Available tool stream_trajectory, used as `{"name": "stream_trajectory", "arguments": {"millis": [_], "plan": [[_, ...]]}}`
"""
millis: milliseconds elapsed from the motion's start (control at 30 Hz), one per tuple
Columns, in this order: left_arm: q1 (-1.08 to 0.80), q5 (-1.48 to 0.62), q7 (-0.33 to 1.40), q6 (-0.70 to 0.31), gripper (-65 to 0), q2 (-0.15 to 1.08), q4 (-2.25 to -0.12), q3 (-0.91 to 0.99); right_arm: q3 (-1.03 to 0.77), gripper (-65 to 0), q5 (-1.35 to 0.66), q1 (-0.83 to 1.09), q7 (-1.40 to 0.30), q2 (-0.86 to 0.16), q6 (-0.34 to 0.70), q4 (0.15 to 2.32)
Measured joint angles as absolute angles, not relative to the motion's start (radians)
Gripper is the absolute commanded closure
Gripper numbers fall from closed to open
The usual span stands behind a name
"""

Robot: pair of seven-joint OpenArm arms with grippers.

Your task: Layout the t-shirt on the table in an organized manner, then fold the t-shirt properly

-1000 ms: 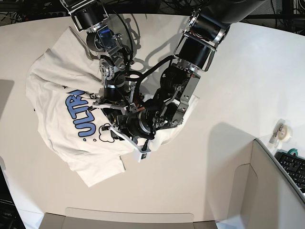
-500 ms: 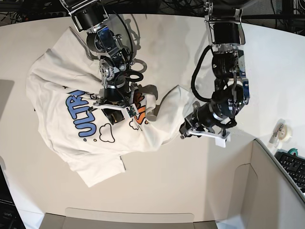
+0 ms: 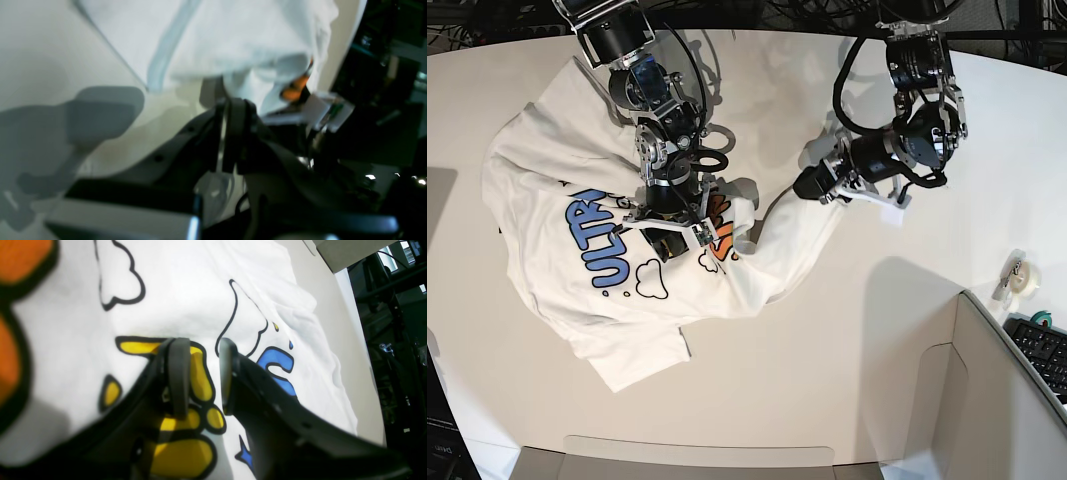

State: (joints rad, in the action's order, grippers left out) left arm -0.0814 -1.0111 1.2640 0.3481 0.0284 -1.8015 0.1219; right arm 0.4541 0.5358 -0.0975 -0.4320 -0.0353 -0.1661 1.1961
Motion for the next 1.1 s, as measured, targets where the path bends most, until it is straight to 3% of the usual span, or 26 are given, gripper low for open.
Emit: {"name": "stream_trajectory", "arguments": {"millis": [400,733,1100], "plan": [[-0.085,-1.044,1.186,0.352,-1.3,0.029,-1.614,-0.013,0.454,-15.9,0.536,-0.097,-0.432,-0.036,-0.166,1.195],[0.085,-1.087,1.136,0.371,-1.3,0.079,-1.397,-0.119,0.454,-15.9,0.535,-0.1,-0.433,-0.035,-0.167,1.192],[0.364,-1.126,0.883,0.337,-1.3,0.106,-1.086,-0.268,0.451,-15.9,0.532,-0.097,-0.423,-0.036,-0.167,1.19]]}}
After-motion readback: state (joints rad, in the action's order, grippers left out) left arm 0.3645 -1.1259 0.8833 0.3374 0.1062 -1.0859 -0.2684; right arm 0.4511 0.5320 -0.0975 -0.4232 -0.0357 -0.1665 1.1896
